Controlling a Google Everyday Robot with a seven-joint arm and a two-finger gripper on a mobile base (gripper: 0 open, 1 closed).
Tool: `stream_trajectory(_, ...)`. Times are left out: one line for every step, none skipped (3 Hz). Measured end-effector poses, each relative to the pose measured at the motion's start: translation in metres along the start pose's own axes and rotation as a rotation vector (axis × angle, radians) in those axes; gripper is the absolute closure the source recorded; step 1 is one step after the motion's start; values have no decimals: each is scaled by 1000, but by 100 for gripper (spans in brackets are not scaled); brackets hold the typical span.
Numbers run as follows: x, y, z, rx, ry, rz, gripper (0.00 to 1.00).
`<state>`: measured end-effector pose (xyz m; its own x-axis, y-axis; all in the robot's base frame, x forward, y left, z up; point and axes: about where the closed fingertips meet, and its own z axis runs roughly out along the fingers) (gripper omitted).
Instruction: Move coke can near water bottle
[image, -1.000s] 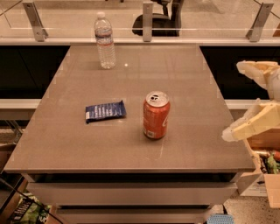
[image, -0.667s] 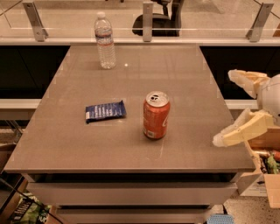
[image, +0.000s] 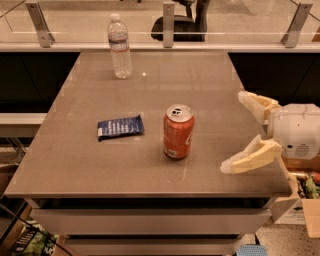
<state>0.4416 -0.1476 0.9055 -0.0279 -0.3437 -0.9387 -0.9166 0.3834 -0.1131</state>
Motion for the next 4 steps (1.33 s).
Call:
stream_trajectory(1,2,19,-31,-64,5,0)
stream_trajectory(-1,1,35,-62,-99,1,0)
stream_trajectory(-4,2,53,-103,-119,-1,0)
stream_trajectory(-5,3,71,-142,-136,3,0)
